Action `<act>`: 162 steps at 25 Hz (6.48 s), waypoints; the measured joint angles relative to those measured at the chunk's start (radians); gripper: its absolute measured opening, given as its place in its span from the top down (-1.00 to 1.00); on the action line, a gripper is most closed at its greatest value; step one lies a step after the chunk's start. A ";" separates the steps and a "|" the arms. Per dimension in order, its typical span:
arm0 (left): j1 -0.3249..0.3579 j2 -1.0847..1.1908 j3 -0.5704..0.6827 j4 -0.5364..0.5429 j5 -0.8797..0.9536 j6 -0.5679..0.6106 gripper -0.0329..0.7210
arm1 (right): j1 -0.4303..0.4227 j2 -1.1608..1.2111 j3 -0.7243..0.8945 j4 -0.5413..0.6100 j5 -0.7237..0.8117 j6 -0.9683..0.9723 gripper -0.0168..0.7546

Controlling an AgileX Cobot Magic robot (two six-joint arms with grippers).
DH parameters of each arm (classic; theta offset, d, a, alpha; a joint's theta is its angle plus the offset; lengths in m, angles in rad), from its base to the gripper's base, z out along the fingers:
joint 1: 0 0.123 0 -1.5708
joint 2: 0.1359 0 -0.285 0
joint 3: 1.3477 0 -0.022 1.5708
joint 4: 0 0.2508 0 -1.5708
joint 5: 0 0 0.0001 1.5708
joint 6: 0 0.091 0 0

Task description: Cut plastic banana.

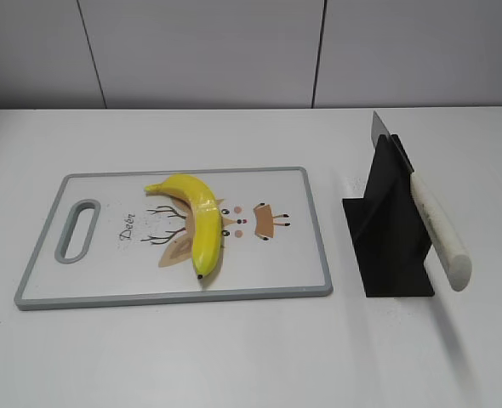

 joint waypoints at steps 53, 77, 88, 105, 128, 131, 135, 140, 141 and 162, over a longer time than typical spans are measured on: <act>0.000 0.000 0.000 0.000 0.000 0.000 -0.41 | 0.398 1.473 -0.522 -0.166 0.385 0.339 -0.09; 0.000 0.000 0.000 0.000 0.000 0.000 -0.41 | 0.396 1.390 -0.522 -0.097 0.421 0.345 0.50; 0.000 0.000 0.000 0.000 0.000 0.000 -0.41 | 0.398 1.239 -0.522 -0.085 0.462 0.338 0.51; 0.000 0.000 0.000 0.000 0.000 0.000 -0.41 | 0.400 1.156 -0.722 -0.152 0.504 0.295 0.51; 0.000 0.582 -0.218 -0.018 -0.287 0.212 -0.62 | 0.203 1.317 -0.842 0.080 0.311 -0.538 0.51; 0.000 0.728 -0.303 -0.070 -0.278 0.328 -0.67 | 0.155 1.368 -0.880 0.194 0.330 -0.726 0.51; 0.000 0.933 -0.451 -0.160 -0.202 0.478 -0.68 | 0.145 1.446 -0.948 0.208 0.389 -0.944 0.51; -0.030 1.163 -0.650 -0.182 -0.154 0.574 -0.66 | 0.145 1.542 -1.048 0.234 0.417 -1.105 0.51; -0.048 1.205 -0.680 -0.182 -0.147 0.619 -0.66 | 0.145 1.566 -1.069 0.248 0.423 -1.149 0.51; -0.298 1.786 -1.117 -0.208 -0.040 1.026 -0.64 | 0.293 1.885 -1.286 0.374 0.522 -1.508 0.52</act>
